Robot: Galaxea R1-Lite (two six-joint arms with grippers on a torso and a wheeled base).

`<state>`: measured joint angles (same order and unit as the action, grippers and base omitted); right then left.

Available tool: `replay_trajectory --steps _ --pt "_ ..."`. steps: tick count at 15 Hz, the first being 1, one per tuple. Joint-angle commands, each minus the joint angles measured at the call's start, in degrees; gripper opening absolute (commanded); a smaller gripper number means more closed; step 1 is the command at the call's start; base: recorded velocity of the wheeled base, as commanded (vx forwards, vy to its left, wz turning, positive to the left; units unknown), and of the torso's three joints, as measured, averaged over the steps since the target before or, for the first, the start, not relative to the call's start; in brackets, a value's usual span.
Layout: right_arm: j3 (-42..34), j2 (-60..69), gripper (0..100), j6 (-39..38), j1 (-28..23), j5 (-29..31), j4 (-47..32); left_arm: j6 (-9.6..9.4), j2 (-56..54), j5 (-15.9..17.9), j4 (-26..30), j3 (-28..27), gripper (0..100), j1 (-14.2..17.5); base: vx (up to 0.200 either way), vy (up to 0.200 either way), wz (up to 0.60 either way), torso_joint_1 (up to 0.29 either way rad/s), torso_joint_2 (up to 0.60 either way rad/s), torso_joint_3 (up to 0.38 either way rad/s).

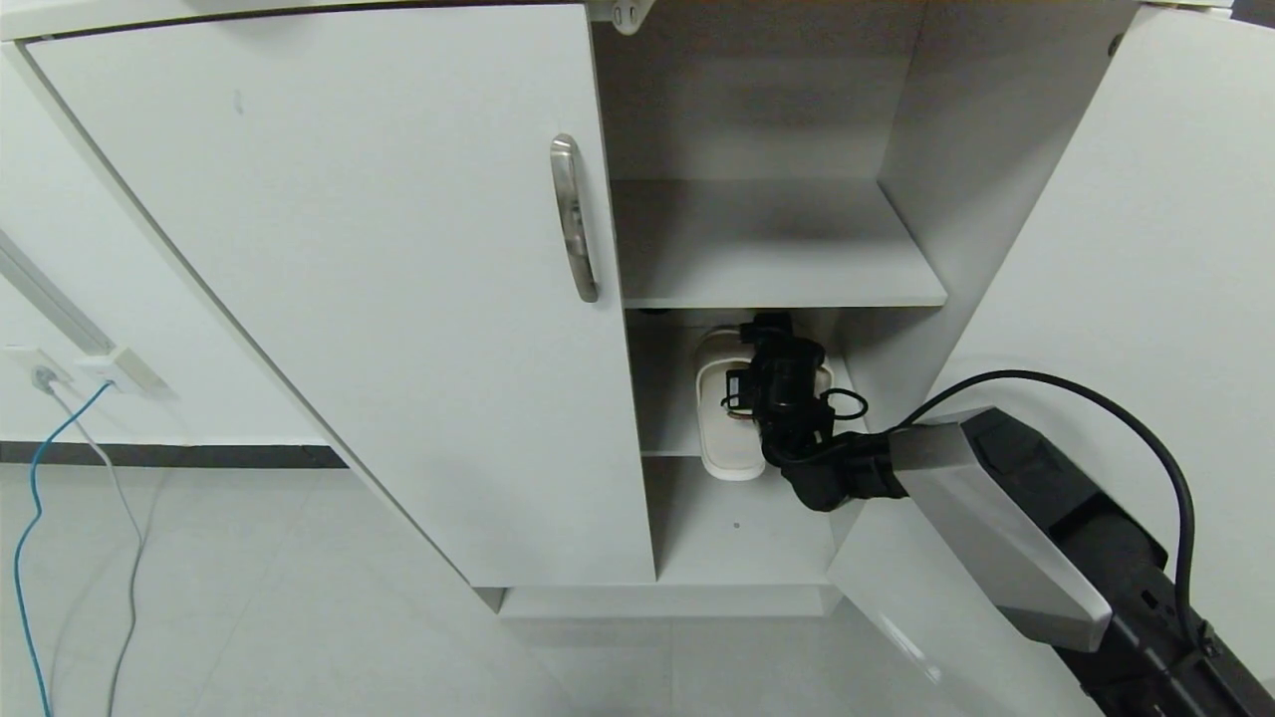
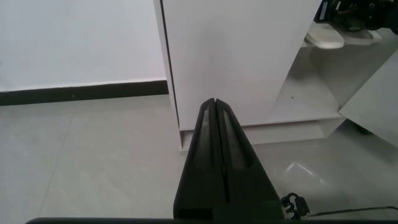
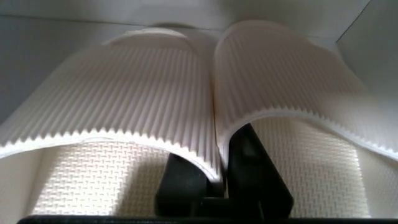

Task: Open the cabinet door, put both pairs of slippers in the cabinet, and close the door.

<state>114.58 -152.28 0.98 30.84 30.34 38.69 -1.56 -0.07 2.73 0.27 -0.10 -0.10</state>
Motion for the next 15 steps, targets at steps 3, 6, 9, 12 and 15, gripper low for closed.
replay_trajectory --steps 3,6,9,12,15 --pt "0.01 0.15 100 -0.01 0.01 0.07 0.07 -0.02 0.07 -0.01 0.00 0.01 0 0.01 0.000 0.000 0.00 0.000 0.00 0.000" --pt "-1.38 1.29 100 -0.10 0.27 0.33 0.24 -0.02 0.07 -0.01 0.00 0.01 0 0.01 0.000 0.000 0.00 0.000 0.00 0.000" --pt "-9.46 5.60 100 -0.36 0.97 0.33 3.41 -0.02 0.07 -0.01 0.00 0.01 0 0.01 0.000 0.000 0.00 0.000 0.00 0.000" --pt "-21.33 11.92 100 -0.36 2.56 0.51 8.86 -0.11 0.07 0.08 0.00 0.01 0 0.01 0.000 0.000 0.00 0.000 0.00 0.000" --pt "-34.25 18.69 100 -0.36 4.23 0.77 15.01 -0.11 0.07 0.08 0.00 0.01 0 0.10 0.000 0.000 0.00 0.000 0.00 0.000"
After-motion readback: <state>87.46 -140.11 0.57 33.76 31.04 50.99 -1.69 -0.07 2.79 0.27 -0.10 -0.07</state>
